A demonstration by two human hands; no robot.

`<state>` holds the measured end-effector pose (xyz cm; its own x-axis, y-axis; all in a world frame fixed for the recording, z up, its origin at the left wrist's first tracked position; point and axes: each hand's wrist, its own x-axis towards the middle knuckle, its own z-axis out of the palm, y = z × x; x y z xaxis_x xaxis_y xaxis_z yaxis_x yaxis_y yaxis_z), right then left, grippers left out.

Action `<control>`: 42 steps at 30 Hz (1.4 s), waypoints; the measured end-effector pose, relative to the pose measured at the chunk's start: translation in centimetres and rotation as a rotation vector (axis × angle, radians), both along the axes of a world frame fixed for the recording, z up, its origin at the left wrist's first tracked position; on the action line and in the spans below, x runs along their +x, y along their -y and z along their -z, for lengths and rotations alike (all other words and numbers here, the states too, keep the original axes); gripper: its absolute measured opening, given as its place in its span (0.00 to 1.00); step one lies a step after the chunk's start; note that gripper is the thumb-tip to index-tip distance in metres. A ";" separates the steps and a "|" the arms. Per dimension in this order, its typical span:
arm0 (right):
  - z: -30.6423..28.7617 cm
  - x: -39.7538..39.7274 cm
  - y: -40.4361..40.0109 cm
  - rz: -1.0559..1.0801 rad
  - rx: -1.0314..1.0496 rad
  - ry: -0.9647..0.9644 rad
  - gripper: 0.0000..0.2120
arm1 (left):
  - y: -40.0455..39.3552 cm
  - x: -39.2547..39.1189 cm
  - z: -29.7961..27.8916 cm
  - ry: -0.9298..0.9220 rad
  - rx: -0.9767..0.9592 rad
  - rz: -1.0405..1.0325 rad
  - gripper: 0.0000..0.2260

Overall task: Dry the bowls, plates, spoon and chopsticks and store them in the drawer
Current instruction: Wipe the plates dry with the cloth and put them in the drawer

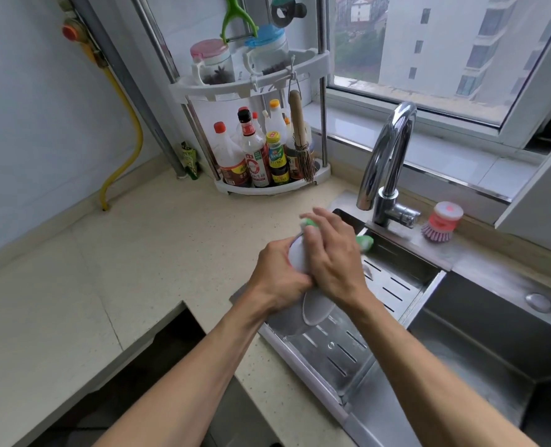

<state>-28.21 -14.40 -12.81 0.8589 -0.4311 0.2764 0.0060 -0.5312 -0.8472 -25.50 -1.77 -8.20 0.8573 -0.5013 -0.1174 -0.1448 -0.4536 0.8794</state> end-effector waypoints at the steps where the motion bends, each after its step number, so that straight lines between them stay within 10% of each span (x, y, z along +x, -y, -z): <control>1: 0.0 -0.1 -0.1 -0.029 -0.044 0.017 0.26 | 0.0 -0.2 0.2 -0.001 -0.011 0.008 0.20; 7: 1.6 -0.2 3.9 0.104 0.483 -0.114 0.24 | -1.4 -0.8 -0.6 -0.018 -0.197 -0.012 0.21; 14: -2.2 0.3 3.4 -0.229 -0.028 -0.161 0.29 | -2.2 2.1 -3.0 -0.320 0.119 0.254 0.25; 19: -1.9 0.6 2.6 -0.178 -0.038 -0.151 0.22 | -1.4 1.0 -1.6 -0.225 -0.042 0.026 0.24; 23: -1.3 0.6 2.2 0.059 0.357 -0.331 0.17 | -0.4 0.3 -0.8 -0.256 -0.244 -0.187 0.19; 29: 0.4 -1.5 -0.7 -0.034 0.053 -0.275 0.26 | -0.3 0.9 0.3 -0.348 -0.379 -0.459 0.20; 42: 2.1 -1.7 -3.3 0.065 0.364 -0.242 0.24 | 0.8 1.1 -0.3 -0.368 -0.535 -0.752 0.18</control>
<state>-29.87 -11.12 -14.91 0.8480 -0.5187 -0.1089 -0.2389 -0.1906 -0.9522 -24.37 -2.58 -7.88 0.9295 0.0929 -0.3570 0.3408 0.1541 0.9274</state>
